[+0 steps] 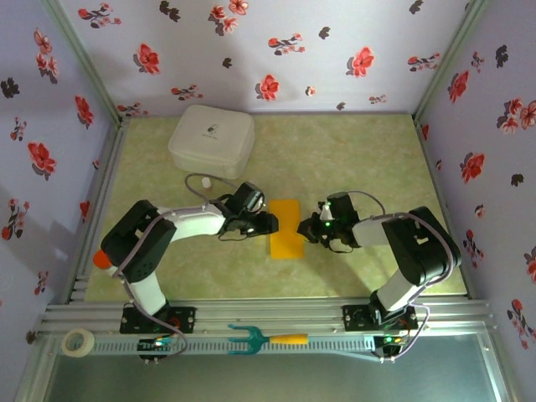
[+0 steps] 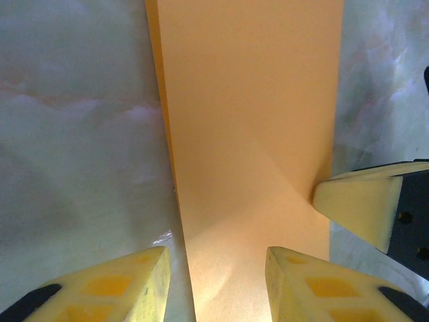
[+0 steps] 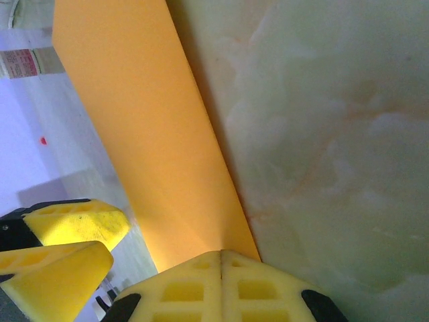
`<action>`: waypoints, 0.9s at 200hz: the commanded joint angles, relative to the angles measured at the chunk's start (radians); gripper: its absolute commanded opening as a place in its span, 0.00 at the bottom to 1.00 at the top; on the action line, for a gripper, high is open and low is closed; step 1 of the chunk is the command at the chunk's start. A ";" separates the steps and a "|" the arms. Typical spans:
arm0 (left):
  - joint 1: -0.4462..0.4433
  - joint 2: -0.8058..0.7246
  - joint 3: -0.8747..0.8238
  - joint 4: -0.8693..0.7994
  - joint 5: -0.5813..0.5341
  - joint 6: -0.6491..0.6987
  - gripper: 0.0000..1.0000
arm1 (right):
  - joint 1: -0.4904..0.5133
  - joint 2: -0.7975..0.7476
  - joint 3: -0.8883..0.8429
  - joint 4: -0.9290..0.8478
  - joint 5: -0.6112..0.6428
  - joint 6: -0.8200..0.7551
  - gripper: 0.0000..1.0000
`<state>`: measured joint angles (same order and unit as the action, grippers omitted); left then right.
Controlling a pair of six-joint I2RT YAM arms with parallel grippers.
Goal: Fold a paper plane with a square sheet of paper (pick it up from the middle)
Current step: Perform the third fold on the triangle at the bottom-center of the table.
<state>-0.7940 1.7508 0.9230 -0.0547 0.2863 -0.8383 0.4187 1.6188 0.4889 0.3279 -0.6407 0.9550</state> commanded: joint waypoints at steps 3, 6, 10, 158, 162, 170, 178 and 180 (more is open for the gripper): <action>0.002 0.021 0.012 0.032 0.027 -0.023 0.42 | 0.000 0.029 -0.022 -0.040 0.044 0.016 0.07; 0.003 0.022 0.011 0.033 0.029 -0.023 0.42 | 0.000 0.030 -0.022 -0.040 0.043 0.016 0.07; 0.004 0.026 0.010 0.034 0.031 -0.026 0.42 | 0.000 0.029 -0.023 -0.039 0.044 0.016 0.07; 0.021 0.058 -0.030 0.099 0.073 -0.058 0.40 | 0.000 0.032 -0.023 -0.047 0.053 0.016 0.07; 0.021 0.058 -0.030 0.102 0.074 -0.058 0.39 | 0.001 0.032 -0.022 -0.047 0.054 0.016 0.07; 0.021 0.058 -0.032 0.104 0.077 -0.059 0.38 | 0.000 0.032 -0.022 -0.046 0.055 0.017 0.07; 0.021 0.057 -0.032 0.104 0.077 -0.061 0.38 | 0.000 0.033 -0.022 -0.046 0.054 0.018 0.07; 0.020 0.058 -0.033 0.105 0.077 -0.061 0.38 | 0.000 0.031 -0.022 -0.046 0.055 0.018 0.07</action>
<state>-0.7788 1.7905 0.9039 0.0303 0.3382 -0.8860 0.4187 1.6188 0.4889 0.3283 -0.6407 0.9550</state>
